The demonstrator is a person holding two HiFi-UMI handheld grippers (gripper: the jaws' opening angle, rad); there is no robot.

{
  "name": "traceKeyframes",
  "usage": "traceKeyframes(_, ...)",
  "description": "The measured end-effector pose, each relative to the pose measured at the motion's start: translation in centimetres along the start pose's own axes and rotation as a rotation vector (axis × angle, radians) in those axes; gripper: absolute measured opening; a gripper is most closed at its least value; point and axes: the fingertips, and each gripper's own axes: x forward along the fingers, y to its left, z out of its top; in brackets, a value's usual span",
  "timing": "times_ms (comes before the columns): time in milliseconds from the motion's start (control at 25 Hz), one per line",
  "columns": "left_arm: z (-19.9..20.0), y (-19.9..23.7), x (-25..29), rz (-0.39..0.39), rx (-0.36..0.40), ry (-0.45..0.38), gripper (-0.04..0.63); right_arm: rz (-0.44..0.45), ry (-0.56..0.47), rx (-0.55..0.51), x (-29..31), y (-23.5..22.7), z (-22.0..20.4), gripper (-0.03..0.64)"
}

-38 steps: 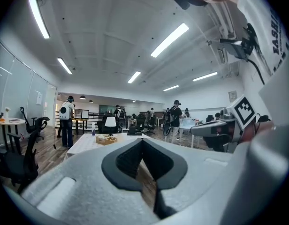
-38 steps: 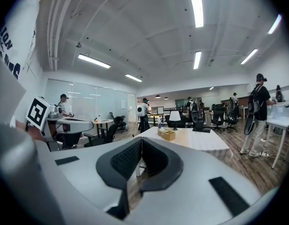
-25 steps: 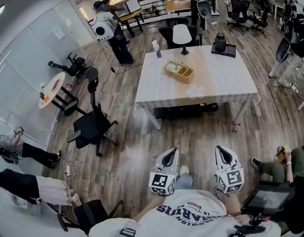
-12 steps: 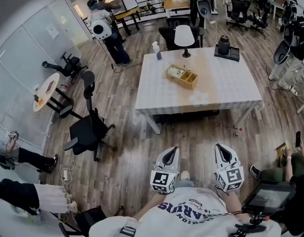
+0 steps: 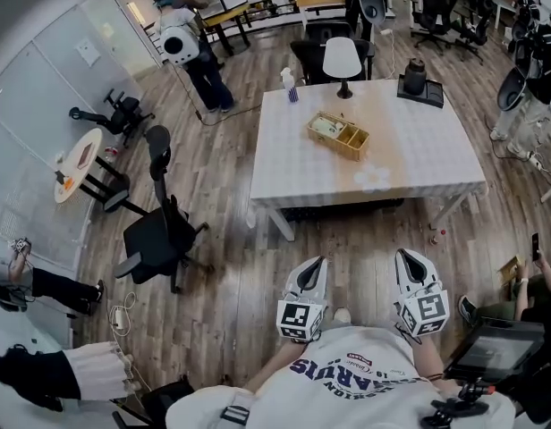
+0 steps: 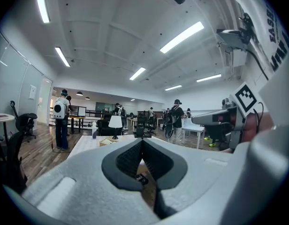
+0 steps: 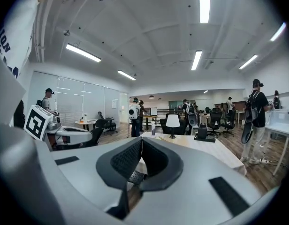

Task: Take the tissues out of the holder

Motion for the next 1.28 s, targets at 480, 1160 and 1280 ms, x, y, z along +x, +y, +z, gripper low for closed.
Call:
traceKeyframes(480, -0.2, 1.3, 2.6, -0.034, -0.002, 0.024, 0.005, -0.002, 0.014, 0.037, 2.7, -1.3, -0.5, 0.009)
traceKeyframes(1160, 2.5, 6.6, 14.0, 0.003, 0.027, 0.006, 0.005, 0.035, 0.004, 0.057, 15.4, -8.9, 0.3, 0.009)
traceKeyframes(1280, 3.6, 8.3, 17.3, 0.016, 0.031, -0.004, 0.005, 0.046, -0.003, 0.059, 19.0, -11.0, 1.4, 0.009)
